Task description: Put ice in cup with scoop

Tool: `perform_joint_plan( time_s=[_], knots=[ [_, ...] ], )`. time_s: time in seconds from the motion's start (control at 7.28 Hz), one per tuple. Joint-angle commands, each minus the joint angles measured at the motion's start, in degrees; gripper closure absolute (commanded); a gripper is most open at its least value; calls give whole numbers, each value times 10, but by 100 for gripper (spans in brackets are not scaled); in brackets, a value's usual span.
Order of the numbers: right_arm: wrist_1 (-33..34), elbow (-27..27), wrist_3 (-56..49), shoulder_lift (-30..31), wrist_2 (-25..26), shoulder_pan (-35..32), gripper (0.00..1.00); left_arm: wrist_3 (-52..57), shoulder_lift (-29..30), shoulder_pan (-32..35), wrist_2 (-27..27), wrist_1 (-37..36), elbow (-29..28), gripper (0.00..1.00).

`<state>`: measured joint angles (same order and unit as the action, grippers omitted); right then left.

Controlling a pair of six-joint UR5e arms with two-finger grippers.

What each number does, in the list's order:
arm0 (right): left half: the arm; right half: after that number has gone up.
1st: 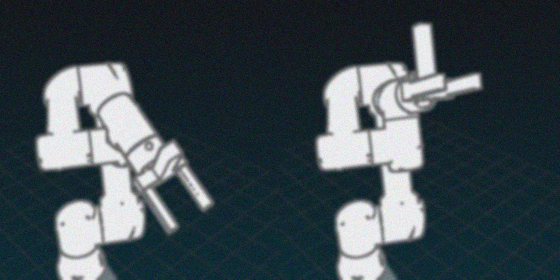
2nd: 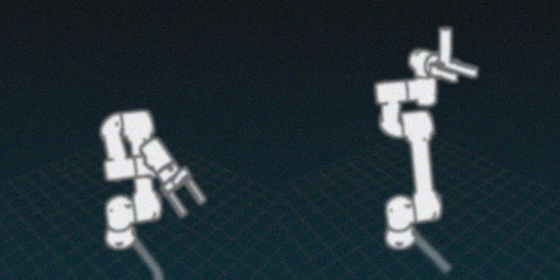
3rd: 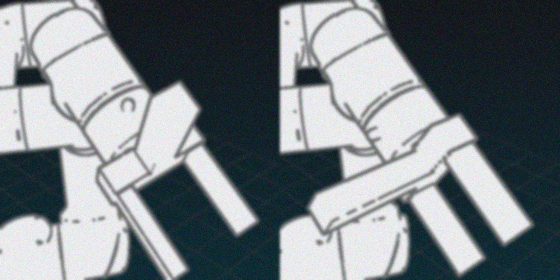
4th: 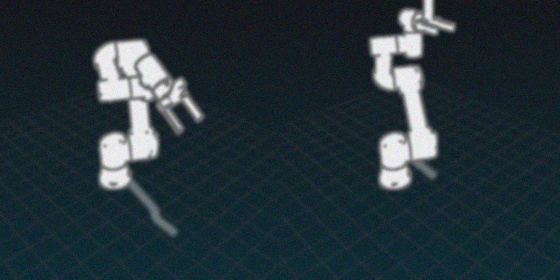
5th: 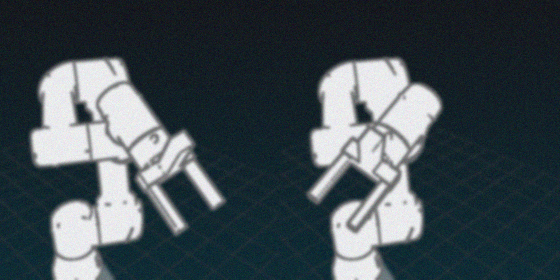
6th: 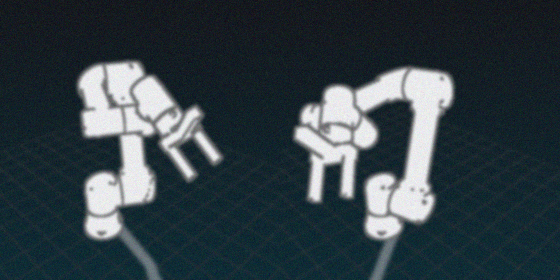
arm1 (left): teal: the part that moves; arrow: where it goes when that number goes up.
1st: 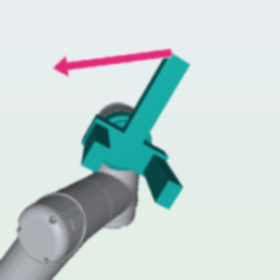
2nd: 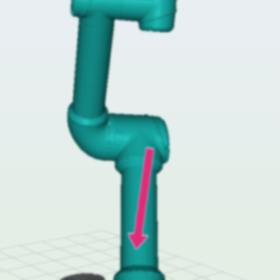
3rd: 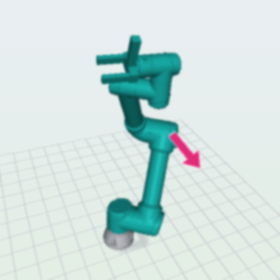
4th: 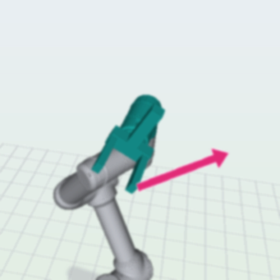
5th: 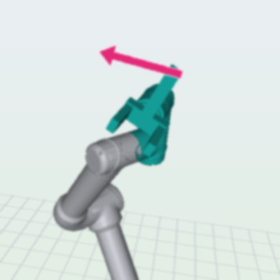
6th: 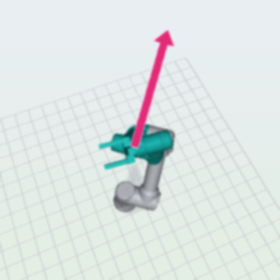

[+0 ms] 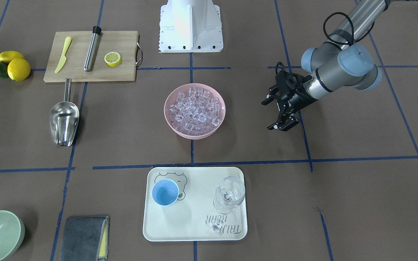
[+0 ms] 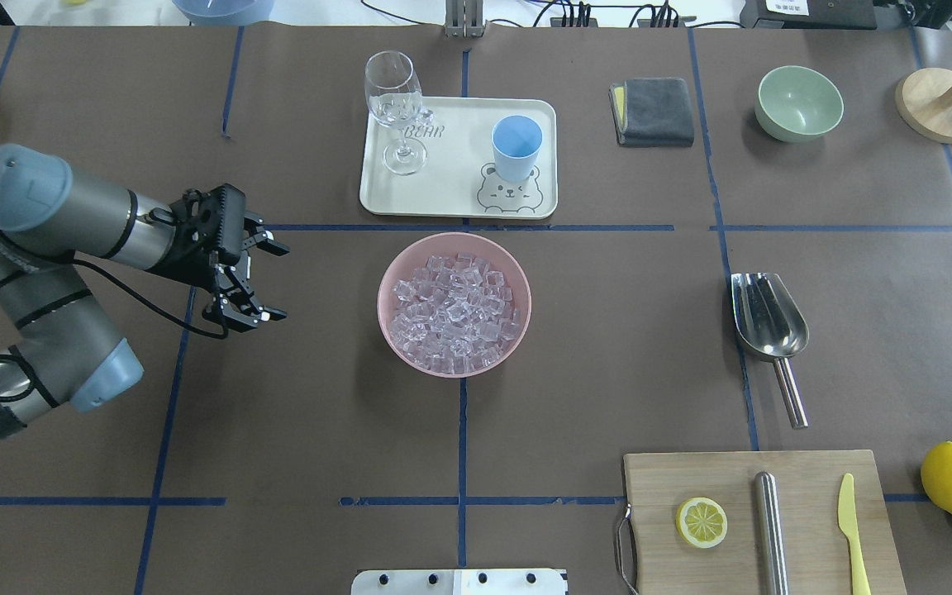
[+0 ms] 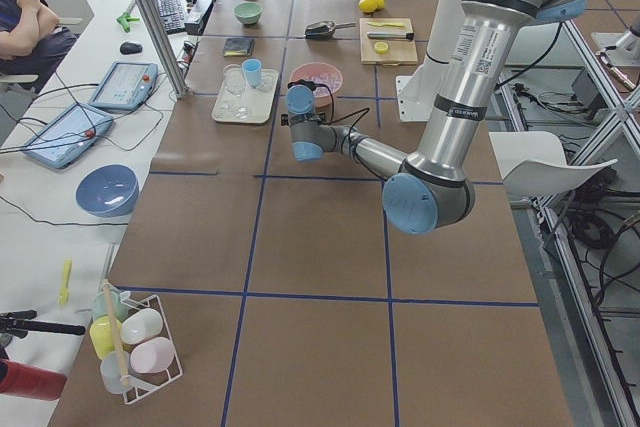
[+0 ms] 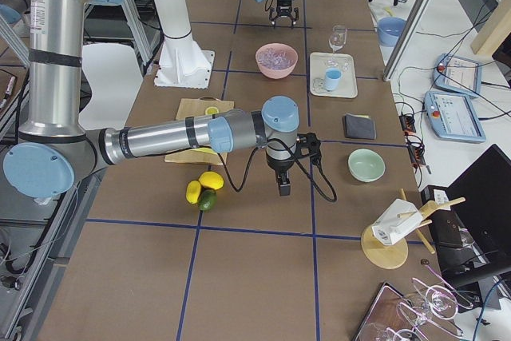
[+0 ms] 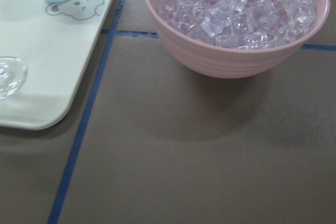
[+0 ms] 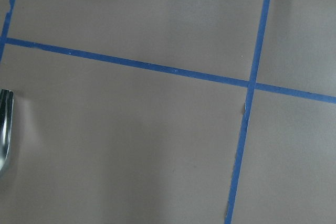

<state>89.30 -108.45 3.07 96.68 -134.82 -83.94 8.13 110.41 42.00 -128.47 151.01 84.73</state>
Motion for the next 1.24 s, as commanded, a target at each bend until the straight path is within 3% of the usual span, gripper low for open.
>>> perform_joint_plan(
  time_s=[0.0,1.1],
  knots=[
    [0,0,0,0,0,0,0,-2,38,-38,28,62,-57,1],
    [-1,-11,24,-10,-4,20,0,-64,93,-80,52,83,-91,2]
  ],
)
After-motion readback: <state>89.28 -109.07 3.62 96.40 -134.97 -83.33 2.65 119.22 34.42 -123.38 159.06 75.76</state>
